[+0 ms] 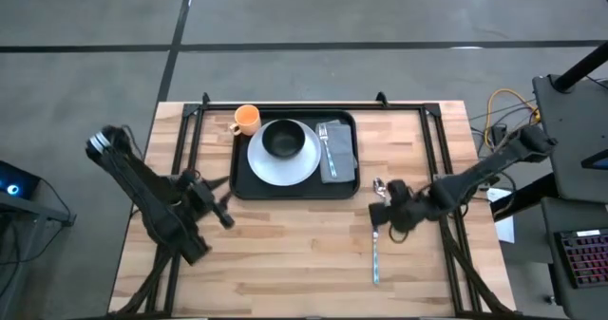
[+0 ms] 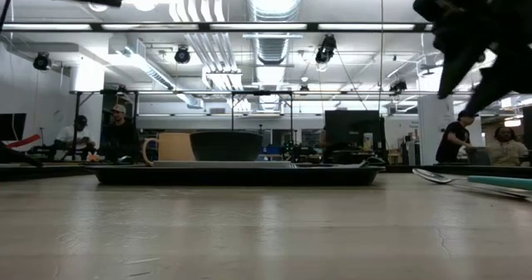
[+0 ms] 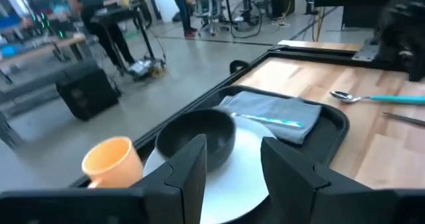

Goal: Set up tray
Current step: Put the knife to the right of the fork on the napkin

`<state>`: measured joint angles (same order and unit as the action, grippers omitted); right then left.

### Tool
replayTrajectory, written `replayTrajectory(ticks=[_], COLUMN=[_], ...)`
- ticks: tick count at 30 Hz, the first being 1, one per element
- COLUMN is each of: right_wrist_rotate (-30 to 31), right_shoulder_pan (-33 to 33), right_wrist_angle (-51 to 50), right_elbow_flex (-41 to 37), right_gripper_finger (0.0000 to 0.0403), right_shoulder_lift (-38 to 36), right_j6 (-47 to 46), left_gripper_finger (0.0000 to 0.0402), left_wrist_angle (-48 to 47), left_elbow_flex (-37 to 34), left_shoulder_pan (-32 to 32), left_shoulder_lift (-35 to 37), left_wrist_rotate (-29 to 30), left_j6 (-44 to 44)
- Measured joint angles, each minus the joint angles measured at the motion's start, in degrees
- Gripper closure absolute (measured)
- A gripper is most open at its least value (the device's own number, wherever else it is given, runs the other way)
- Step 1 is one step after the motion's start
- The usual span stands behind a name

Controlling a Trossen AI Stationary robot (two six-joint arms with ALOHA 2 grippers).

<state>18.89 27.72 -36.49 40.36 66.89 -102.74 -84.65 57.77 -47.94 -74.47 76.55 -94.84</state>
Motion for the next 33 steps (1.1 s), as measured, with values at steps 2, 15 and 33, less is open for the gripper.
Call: replayTrajectory(ticks=[2, 15, 33], right_wrist_rotate=[1.31, 2.02, -2.27], right_shoulder_pan=[4.00, 11.76, 15.44], right_wrist_angle=[-0.11, -1.48, -18.46], right_elbow_flex=[0.50, 16.67, 33.20], right_gripper_finger=[0.0230, 0.0234, 0.0247], right_shoulder_lift=[3.11, 29.30, 40.91], right_j6=[-4.53, -17.33, -26.32], left_gripper_finger=[0.0277, 0.0277, 0.0277], left_wrist_angle=[2.03, 3.57, 8.24], left_elbow_flex=[-3.89, -13.55, -17.35], left_shoulder_pan=[-0.02, -0.13, -1.92], left_shoulder_lift=[4.68, 22.37, 30.73], left_wrist_rotate=[-0.80, 1.14, -4.24], left_j6=[0.15, 13.13, 20.84])
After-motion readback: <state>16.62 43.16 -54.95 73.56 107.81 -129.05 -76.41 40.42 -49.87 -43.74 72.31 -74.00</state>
